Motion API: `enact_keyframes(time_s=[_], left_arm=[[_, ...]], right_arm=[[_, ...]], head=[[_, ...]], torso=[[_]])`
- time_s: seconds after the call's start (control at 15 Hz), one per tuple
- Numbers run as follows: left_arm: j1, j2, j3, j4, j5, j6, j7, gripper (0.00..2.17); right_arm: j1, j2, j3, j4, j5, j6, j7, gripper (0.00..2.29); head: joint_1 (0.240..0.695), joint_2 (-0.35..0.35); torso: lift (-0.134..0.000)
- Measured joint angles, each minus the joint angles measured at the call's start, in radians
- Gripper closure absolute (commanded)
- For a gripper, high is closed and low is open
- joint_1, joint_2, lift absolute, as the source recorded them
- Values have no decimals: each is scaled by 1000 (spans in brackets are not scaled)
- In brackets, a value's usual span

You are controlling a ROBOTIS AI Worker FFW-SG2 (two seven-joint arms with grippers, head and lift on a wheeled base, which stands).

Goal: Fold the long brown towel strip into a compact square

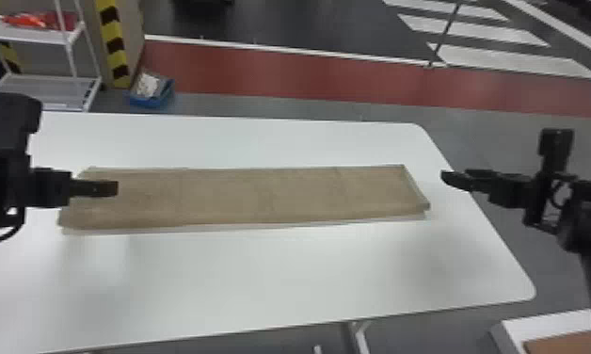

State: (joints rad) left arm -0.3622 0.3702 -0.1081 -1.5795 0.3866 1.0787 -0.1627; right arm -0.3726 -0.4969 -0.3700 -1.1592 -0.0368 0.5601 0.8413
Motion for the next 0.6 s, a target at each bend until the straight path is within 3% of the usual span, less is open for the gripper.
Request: enact_keyframes(time_s=[0.6], left_arm=[[-28, -2, -29, 58, -5, -46, -1, 140]], right_arm=[[-7, 3, 18, 13, 12, -43, -17, 218]], head=[[695, -218]], torso=[[-120]])
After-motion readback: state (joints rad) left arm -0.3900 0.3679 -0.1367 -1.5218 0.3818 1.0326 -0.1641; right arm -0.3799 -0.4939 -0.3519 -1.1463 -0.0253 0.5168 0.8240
